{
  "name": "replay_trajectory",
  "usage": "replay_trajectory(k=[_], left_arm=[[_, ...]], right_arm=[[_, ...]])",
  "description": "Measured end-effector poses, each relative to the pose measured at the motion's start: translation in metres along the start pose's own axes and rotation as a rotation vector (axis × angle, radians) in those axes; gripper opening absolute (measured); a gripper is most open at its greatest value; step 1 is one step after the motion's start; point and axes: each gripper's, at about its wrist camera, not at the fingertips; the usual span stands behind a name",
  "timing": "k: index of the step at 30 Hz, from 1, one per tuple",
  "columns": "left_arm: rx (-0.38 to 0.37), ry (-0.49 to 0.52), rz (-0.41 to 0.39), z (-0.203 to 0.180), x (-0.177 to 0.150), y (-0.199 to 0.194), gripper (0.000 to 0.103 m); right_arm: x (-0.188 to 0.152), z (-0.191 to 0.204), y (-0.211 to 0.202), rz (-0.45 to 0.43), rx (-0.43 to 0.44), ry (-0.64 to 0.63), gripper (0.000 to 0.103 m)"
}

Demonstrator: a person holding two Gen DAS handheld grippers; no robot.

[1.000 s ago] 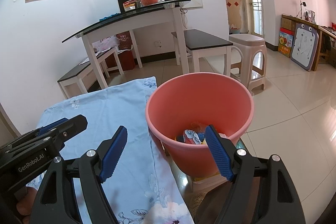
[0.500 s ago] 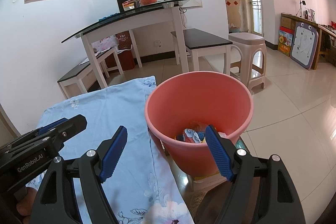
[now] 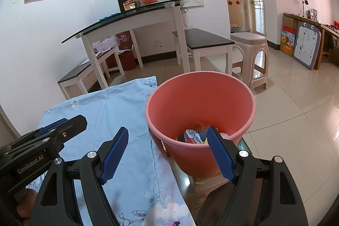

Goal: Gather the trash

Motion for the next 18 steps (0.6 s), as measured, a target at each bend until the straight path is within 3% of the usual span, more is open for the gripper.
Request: replay_trajectory(k=[5, 18], left_arm=[[0.010, 0.002, -0.007, 0.000, -0.001, -0.001, 0.047], [0.144, 0.032, -0.063, 0.008, 0.001, -0.006, 0.047]], right_arm=[[0.001, 0.000, 0.000, 0.001, 0.000, 0.000, 0.075], [-0.010, 0.003, 0.005, 0.024, 0.002, 0.018, 0.075]])
Point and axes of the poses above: each gripper's, at about its wrist camera, not at the fingertips, and y roughly the way its jaws point, z to its left, x to its top, and after that the axes turned 6 degrees about -y, right-handed
